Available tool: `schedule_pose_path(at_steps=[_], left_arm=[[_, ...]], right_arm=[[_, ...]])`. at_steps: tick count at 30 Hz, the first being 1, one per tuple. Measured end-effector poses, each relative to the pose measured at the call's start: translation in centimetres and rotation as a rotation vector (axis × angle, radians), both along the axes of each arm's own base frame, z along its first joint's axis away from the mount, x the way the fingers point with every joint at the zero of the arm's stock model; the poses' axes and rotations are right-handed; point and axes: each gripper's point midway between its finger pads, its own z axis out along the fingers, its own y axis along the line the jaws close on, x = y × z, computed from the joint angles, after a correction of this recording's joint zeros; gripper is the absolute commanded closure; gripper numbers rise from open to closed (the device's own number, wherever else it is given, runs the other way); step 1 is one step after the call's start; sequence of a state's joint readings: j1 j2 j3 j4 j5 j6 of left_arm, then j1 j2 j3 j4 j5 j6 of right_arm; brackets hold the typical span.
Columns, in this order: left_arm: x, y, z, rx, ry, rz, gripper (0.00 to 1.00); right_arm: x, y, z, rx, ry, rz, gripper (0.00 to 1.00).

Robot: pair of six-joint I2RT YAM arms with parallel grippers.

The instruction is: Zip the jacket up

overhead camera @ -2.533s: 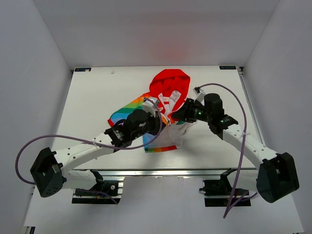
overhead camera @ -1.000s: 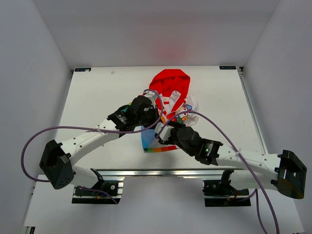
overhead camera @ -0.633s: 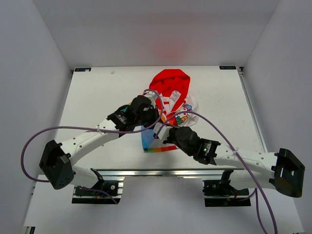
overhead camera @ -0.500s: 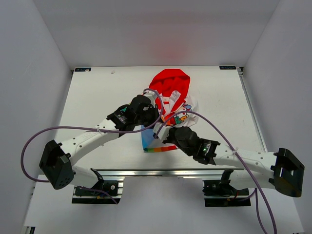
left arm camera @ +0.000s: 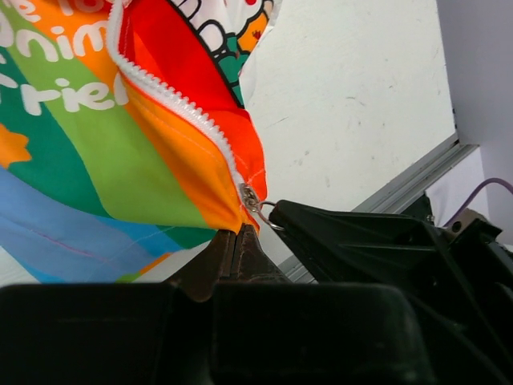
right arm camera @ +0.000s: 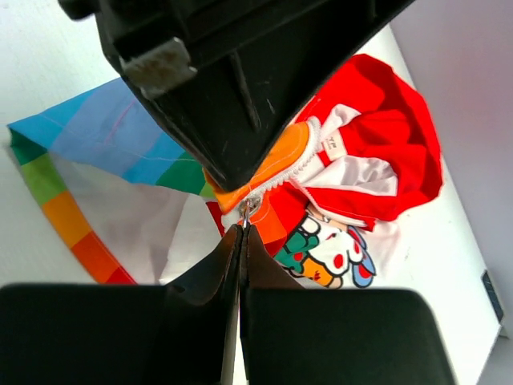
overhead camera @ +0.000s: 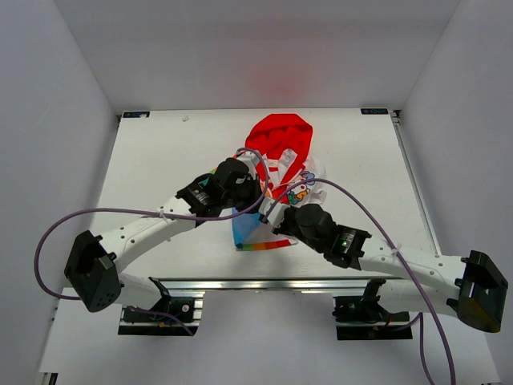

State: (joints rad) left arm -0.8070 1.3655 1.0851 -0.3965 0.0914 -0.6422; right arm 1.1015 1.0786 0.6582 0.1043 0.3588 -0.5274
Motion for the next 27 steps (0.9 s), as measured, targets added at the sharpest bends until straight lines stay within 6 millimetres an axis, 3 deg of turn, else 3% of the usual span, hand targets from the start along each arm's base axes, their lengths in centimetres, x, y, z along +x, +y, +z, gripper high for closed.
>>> schedule_pose_path(at_steps=[9,19,27], left_arm=[[-0.3,0.6,-0.8,0.035,-0.006,-0.015,1.0],[-0.3,0.6,-0.8,0.046,-0.025,-0.041,1.0],[-0.7,1.3,-1.2,0.069,-0.024,-0.05,1.0]], right_arm=[[-0.4,0.2,-0.9,-0.005,0.067,0.019,1.0],[2.3,0.6,0.1,0.128,0.113,-0.148,1.0],[1.2,1.4,-0.9,0.136,0.19,-0.083,1.0]])
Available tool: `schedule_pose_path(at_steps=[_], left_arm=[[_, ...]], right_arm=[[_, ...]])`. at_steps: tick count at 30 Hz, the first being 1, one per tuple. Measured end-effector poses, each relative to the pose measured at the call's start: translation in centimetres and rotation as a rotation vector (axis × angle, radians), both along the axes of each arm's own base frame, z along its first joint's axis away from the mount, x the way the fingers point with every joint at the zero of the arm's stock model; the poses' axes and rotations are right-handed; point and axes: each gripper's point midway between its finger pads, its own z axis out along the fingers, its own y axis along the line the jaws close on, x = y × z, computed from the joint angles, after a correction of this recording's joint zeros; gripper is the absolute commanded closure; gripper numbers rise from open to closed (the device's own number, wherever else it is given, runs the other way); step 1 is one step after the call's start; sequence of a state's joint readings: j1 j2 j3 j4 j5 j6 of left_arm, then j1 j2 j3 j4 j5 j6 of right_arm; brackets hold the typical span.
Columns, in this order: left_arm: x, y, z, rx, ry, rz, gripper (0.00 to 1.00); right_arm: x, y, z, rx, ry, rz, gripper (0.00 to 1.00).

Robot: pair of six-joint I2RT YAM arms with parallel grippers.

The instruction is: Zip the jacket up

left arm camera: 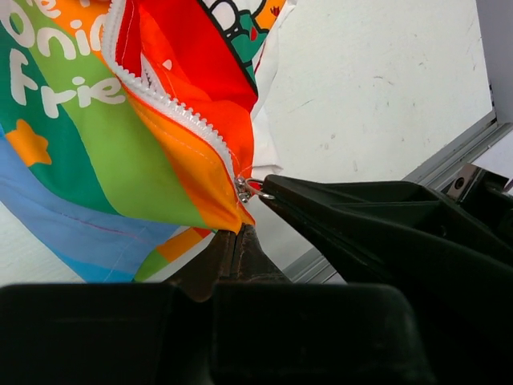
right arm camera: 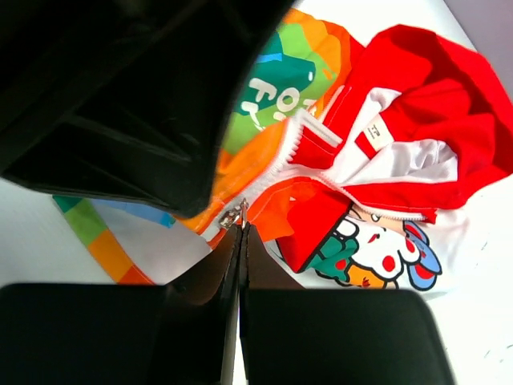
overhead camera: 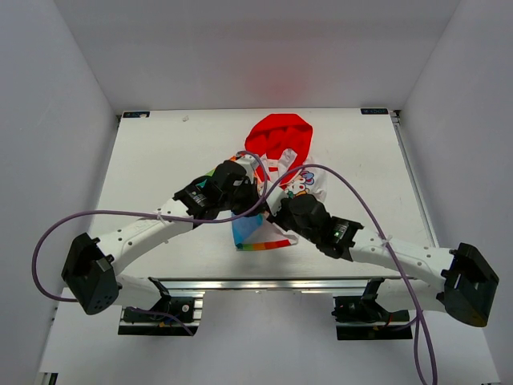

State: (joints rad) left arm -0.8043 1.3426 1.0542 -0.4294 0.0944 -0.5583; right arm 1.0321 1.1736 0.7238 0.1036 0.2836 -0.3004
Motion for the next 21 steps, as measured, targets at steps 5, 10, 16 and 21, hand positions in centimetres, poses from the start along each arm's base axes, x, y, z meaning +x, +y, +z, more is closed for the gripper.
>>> schedule_pose_path(at_steps=[5,10,16,21], left_arm=[[-0.1,0.2,-0.2,0.015,-0.003,-0.011,1.0],[-0.1,0.4,-0.5,0.022,0.001,-0.008,1.0],[-0.1,1.4,-2.2,0.05,0.029,0.038,1.0],[0.0,1.9,-2.6,0.082,0.057,0.075,0.93]], right_arm=[[0.6,-0.5,0.1,0.038,0.028,-0.055,1.0],[2.1,-0.5,0.3,0.064,-0.009,-0.139,1.0],[2.8,0.2,-0.5,0.061,0.003,-0.144,1.0],[1.7,0.1,-0.3,0.04,0.063,-0.072,1.0]])
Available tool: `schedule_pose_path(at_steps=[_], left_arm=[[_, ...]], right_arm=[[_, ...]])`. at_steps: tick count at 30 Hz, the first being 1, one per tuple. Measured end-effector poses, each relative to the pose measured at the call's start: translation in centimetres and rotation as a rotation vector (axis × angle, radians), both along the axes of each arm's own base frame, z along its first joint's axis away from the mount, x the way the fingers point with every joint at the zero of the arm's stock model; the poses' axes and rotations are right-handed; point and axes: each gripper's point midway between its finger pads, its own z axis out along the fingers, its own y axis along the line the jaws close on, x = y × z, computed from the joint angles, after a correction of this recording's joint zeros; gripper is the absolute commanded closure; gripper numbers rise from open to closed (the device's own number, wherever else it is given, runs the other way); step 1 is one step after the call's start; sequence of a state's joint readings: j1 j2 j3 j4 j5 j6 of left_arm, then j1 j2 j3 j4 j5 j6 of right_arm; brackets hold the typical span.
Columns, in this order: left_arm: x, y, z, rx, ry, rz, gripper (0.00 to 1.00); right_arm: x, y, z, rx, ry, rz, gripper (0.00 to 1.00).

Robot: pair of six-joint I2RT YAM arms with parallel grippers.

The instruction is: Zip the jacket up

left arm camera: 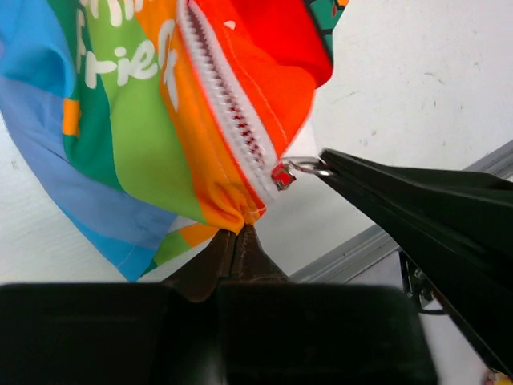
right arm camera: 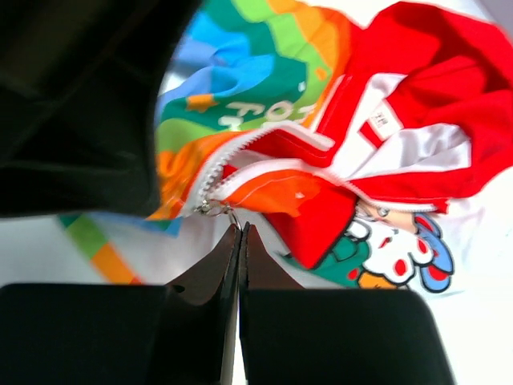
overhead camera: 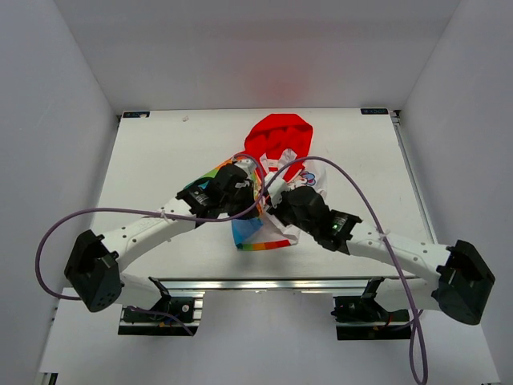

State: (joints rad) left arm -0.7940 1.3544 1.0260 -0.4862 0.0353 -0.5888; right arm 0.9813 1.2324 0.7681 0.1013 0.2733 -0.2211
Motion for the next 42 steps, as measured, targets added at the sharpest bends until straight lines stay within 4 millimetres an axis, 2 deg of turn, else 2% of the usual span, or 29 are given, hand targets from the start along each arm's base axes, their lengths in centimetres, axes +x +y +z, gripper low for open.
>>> schedule_pose_path(at_steps=[1,4,5,8,9,11,13,15,19,22,24,29,33,37,42], left_arm=[[0.0,-0.1,-0.1,0.007,0.008,0.001,0.76],[-0.4,0.0,-0.5,0.036,0.035,-0.008,0.53],[-0.6,0.2,-0.7,0.047,0.046,-0.013,0.38],[-1.1,0.7,-0.9,0.081,0.055,-0.039,0.18],[-1.1,0.9,-0.8,0.093,0.043,-0.048,0.16],[-0.7,1.7,-0.2,0.124,-0.003,-0.052,0.02],[-0.2,2.7,1.3,0.144,-0.085,-0.049,0.02],[0.2,3.2,3.7,0.122,-0.189,-0.064,0.02],[-0.5,3.2,10.0,-0.013,-0.458,-0.168,0.02],[-0.5,2.5,12.2,-0.037,-0.58,-0.239,0.02],[0.1,1.8,12.1,-0.006,-0.617,-0.282,0.02],[1.2,0.0,8.1,0.13,-0.606,-0.394,0.02],[1.6,-0.7,6.5,0.212,-0.618,-0.424,0.04],[2.2,-1.3,6.7,0.242,-0.657,-0.417,0.06],[3.2,-1.7,7.9,0.253,-0.724,-0.367,0.1]], right_arm=[[-0.4,-0.1,0.2,0.002,0.015,0.013,1.0],[-1.4,-0.9,0.6,0.006,0.066,0.039,1.0],[-1.6,-1.1,0.7,0.008,0.083,0.042,1.0],[-2.0,-1.5,1.1,0.008,0.135,0.034,1.0],[-2.1,-1.6,1.1,0.007,0.151,0.028,1.0],[-2.2,-1.9,1.6,0.006,0.181,0.012,1.0],[-1.8,-2.1,2.6,0.025,0.208,-0.003,1.0],[-0.9,-2.4,3.7,0.063,0.238,-0.016,1.0],[1.2,-2.8,5.3,0.132,0.305,-0.03,1.0],[1.9,-2.3,5.8,0.161,0.371,-0.006,1.0],[2.1,-1.8,6.0,0.173,0.409,0.014,1.0],[2.2,-1.5,6.5,0.199,0.496,0.049,1.0],[2.6,-1.5,7.2,0.222,0.538,0.061,1.0],[2.3,-1.3,7.2,0.229,0.575,0.074,1.0],[1.8,-1.1,7.0,0.231,0.604,0.085,1.0]])
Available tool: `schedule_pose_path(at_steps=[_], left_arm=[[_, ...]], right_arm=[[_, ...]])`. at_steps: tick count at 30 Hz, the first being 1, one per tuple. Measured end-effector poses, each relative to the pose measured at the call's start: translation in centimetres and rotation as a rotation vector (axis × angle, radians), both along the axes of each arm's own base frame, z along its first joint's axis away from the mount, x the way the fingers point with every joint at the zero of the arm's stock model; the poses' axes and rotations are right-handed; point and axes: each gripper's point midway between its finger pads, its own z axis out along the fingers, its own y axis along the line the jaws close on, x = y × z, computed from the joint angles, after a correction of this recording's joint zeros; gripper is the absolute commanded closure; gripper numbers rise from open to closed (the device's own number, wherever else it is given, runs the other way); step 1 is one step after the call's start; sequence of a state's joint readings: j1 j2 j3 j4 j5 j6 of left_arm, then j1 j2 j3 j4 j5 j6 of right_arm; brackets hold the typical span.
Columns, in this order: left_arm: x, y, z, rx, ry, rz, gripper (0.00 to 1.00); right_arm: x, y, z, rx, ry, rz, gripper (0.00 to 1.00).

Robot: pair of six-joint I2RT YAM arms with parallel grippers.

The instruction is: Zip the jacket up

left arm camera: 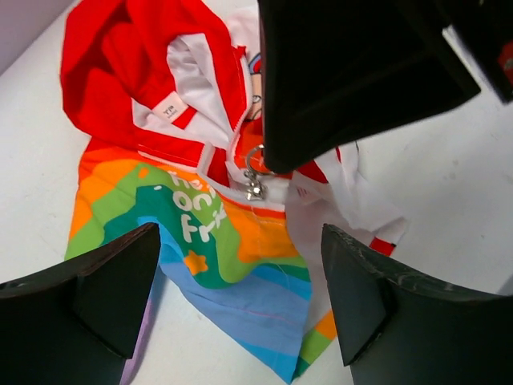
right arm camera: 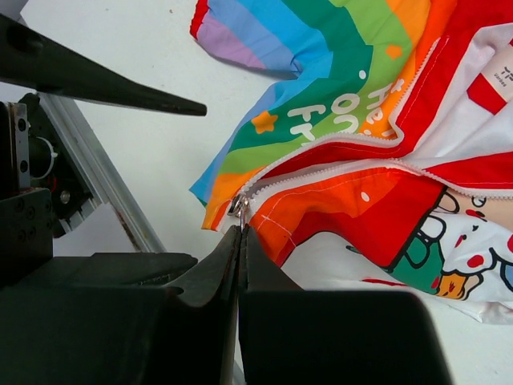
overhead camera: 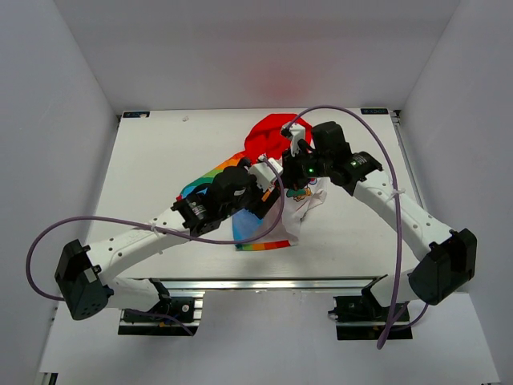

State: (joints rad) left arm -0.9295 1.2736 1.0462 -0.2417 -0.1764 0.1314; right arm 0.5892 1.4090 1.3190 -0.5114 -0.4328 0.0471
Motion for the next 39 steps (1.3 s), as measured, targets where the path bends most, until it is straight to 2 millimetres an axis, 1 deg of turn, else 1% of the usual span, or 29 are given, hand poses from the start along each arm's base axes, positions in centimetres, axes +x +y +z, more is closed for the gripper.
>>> schedule_pose_path(at_steps=[4,9,12,13,15,16,17,20,22,23,26,27,28,29,30,39], left_arm=[[0.6,-0.3,0.7,-0.005,-0.041,0.013,0.13],[0.8,-1.1,-0.5,0.032,-0.037,-0.005,0.13],[0.7,-1.4,-0.9,0.048,-0.037,-0.008,0.17],[0.7,-1.4,-0.9,0.05,-0.039,-0.006,0.22],[0.9,-1.4,-0.7,0.048,-0.053,0.011,0.28],[1.0,-1.5,-0.6,0.045,-0.064,0.02,0.33],[1.2,-1.7,-0.4,0.042,-0.076,0.03,0.44],[1.5,-2.2,-0.3,0.042,-0.106,0.04,0.51],[1.5,-2.7,-0.4,0.045,-0.117,0.03,0.59],[1.4,-2.9,-0.5,0.053,-0.123,0.021,0.66],[1.4,-3.2,-0.6,0.065,-0.139,0.012,0.78],[1.4,-3.3,-0.6,0.066,-0.143,0.012,0.87],[1.4,-3.3,-0.5,0.068,-0.147,0.013,0.92],[1.5,-3.3,-0.5,0.068,-0.151,0.015,0.93],[1.5,-3.3,-0.4,0.068,-0.155,0.017,1.0],[1.4,-3.3,-0.1,0.068,-0.169,0.022,1.0]], right_arm=[[-0.2,0.0,0.0,0.003,0.011,0.003,1.0],[-0.2,0.0,0.0,0.011,0.022,-0.001,1.0],[-0.1,-0.1,0.1,0.018,0.032,-0.007,1.0],[-0.1,-0.2,0.1,0.019,0.034,-0.008,1.0],[0.0,-0.3,0.2,0.022,0.035,-0.013,1.0],[0.0,-0.3,0.3,0.024,0.034,-0.013,1.0],[-0.1,-0.3,0.4,0.026,0.032,-0.013,1.0],[-0.2,-0.3,0.7,0.034,0.028,-0.01,1.0],[-0.3,-0.4,0.9,0.037,0.025,-0.012,1.0],[-0.3,-0.4,1.0,0.04,0.024,-0.013,1.0],[-0.2,-0.5,1.1,0.044,0.028,-0.023,1.0],[-0.2,-0.6,1.1,0.045,0.031,-0.027,1.0],[-0.1,-0.7,1.1,0.046,0.034,-0.033,1.0],[0.0,-0.8,1.2,0.049,0.037,-0.035,1.0],[0.0,-0.8,1.2,0.052,0.039,-0.037,1.0],[0.5,-1.2,1.1,0.043,0.034,-0.061,1.0]])
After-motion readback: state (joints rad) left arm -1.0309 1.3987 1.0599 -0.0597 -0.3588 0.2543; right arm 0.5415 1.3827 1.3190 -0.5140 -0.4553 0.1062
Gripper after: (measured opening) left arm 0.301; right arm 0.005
